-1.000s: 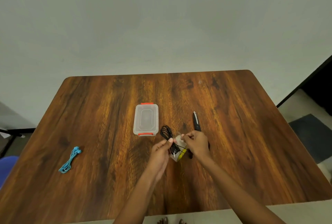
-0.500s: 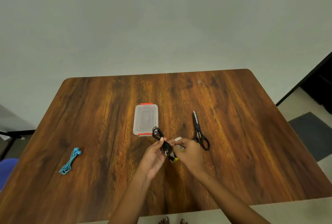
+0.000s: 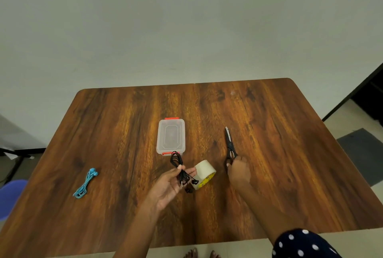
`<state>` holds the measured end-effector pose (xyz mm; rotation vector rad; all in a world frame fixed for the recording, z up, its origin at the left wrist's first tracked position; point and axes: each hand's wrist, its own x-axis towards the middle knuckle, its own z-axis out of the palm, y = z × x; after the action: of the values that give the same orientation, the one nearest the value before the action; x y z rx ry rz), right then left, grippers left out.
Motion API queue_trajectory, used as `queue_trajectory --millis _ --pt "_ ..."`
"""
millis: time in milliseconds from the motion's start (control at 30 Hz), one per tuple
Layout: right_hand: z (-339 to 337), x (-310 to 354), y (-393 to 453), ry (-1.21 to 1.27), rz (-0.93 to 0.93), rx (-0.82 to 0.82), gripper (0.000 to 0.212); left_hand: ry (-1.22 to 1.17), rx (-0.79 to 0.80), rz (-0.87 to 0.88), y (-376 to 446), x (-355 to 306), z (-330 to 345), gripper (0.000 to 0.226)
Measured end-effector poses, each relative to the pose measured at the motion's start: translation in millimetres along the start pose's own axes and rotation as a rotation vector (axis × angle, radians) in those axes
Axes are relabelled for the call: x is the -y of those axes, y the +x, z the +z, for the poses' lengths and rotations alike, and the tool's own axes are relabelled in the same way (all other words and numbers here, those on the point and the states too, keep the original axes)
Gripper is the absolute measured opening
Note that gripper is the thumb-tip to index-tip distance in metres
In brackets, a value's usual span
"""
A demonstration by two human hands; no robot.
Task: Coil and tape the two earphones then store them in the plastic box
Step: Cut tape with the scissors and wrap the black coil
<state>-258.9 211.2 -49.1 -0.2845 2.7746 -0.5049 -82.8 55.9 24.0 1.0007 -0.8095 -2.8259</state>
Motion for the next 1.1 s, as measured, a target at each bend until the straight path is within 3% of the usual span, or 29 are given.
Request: queue_trajectory --millis 200,367,533,667,767,933,1100 --pt "4.7 4.2 5.8 -0.092 0.097 0.0 0.04 0.007 -0.015 -0.012 -5.3 -3.6 -8.1 0.019" --pt "-8.4 6.3 7.2 -0.02 0.118 0.178 0.031 0.015 -0.01 -0.014 -6.7 -7.5 -16.9 0.018" --pt "-33.4 8.9 -0.6 0.786 0.332 0.526 0.02 0.001 0.015 -0.04 -6.8 -10.4 -23.7 0.018" --pt "-53.9 -1.2 -21.3 1.156 0.321 0.761 0.015 0.019 0.035 -0.048 -8.0 -11.7 -25.8 0.024" --pt "-62.1 -13.2 -38.6 1.227 0.26 0.933 0.03 0.036 0.03 -0.04 -10.3 -10.8 -27.0 0.027" --pt "-69.3 -29.5 -55.2 1.279 0.19 1.218 0.087 0.043 -0.003 -0.022 -13.3 -12.7 -25.9 0.027" --pt "-66.2 -46.0 -75.1 1.257 0.107 1.41 0.089 0.046 -0.04 -0.004 -19.8 -8.0 -27.4 0.027"
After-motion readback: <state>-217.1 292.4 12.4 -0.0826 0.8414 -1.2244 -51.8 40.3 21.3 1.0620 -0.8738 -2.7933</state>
